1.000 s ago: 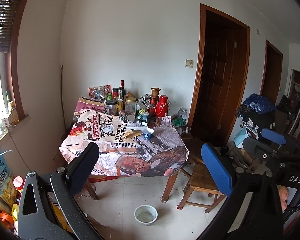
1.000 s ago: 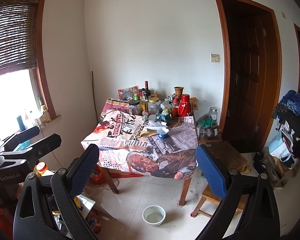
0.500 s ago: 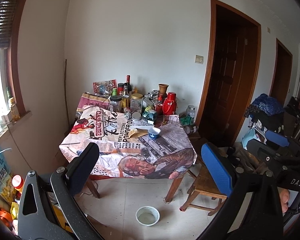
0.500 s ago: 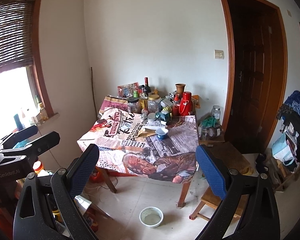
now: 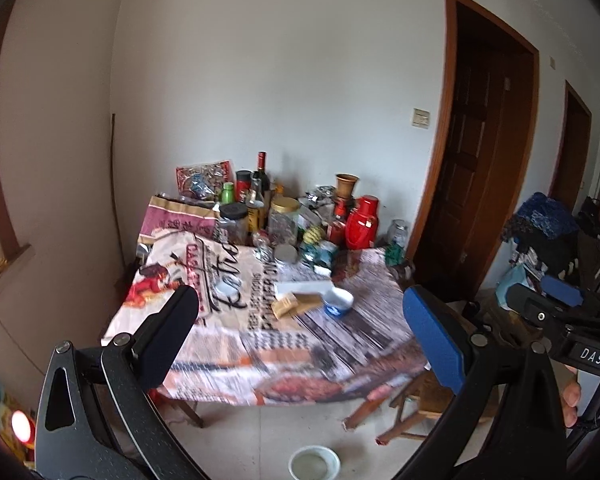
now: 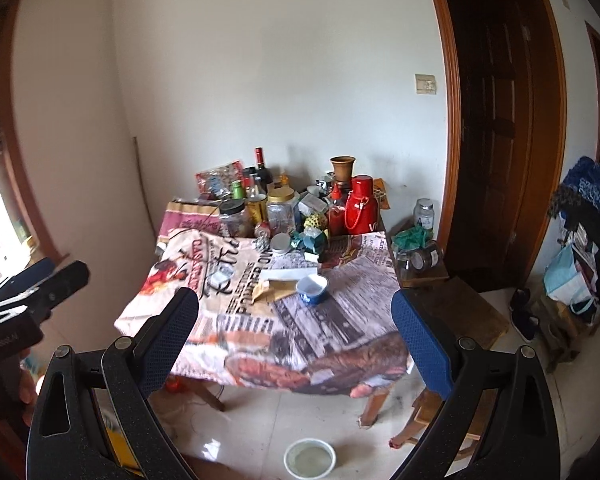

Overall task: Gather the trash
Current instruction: 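Approach the table and grasp the brown cardboard box with the left gripper while the right grasps the clear container, then carry the cardboard box with the left gripper and the clear container with the right gripper to the white bucket, then open both grippers to drop the box and container into the bucket, then return both tools to the table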

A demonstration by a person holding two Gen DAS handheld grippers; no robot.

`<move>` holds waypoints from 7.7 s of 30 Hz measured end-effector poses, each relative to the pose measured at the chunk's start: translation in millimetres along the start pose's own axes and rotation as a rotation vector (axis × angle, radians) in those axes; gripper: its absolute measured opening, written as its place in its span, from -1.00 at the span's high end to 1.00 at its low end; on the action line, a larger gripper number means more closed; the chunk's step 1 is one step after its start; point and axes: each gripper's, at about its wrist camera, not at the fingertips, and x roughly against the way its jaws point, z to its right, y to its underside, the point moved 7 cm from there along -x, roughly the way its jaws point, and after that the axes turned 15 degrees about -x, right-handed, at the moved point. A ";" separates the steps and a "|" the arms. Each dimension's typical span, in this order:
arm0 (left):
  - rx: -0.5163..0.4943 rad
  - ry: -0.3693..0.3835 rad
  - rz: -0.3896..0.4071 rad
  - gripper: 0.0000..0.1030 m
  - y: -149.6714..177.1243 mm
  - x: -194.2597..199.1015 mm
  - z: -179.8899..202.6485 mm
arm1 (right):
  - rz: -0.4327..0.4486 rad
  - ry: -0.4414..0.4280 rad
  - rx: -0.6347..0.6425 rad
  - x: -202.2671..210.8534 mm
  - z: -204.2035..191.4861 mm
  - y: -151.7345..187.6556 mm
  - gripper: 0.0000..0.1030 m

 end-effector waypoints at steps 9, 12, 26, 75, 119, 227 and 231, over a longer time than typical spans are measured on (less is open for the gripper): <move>-0.019 -0.026 -0.109 -0.96 -0.4 -113.6 -52.2 | -0.080 0.111 -0.044 -84.1 -0.8 -7.1 -0.87; -0.017 -0.008 -0.145 -0.89 7.3 -146.0 -56.6 | -0.128 0.158 -0.038 -116.5 5.5 -2.9 -0.87; -0.024 0.014 -0.483 -0.75 76.4 -325.2 -22.7 | -0.416 0.144 -0.070 -271.6 62.1 2.4 -0.87; 0.029 0.039 -0.527 0.38 121.2 -384.4 -44.3 | -0.509 0.087 -0.134 -332.3 51.3 41.7 0.85; 0.089 0.060 -0.353 0.38 128.2 -55.1 91.2 | -0.334 -0.030 -0.045 -36.3 108.4 73.4 0.85; 0.019 0.108 -0.170 -0.32 68.4 -10.3 12.2 | -0.050 0.007 0.013 17.0 -2.6 41.5 -0.27; 0.023 0.096 -0.124 -0.57 51.5 -4.3 3.1 | 0.035 0.005 0.007 27.0 -6.8 22.4 -0.62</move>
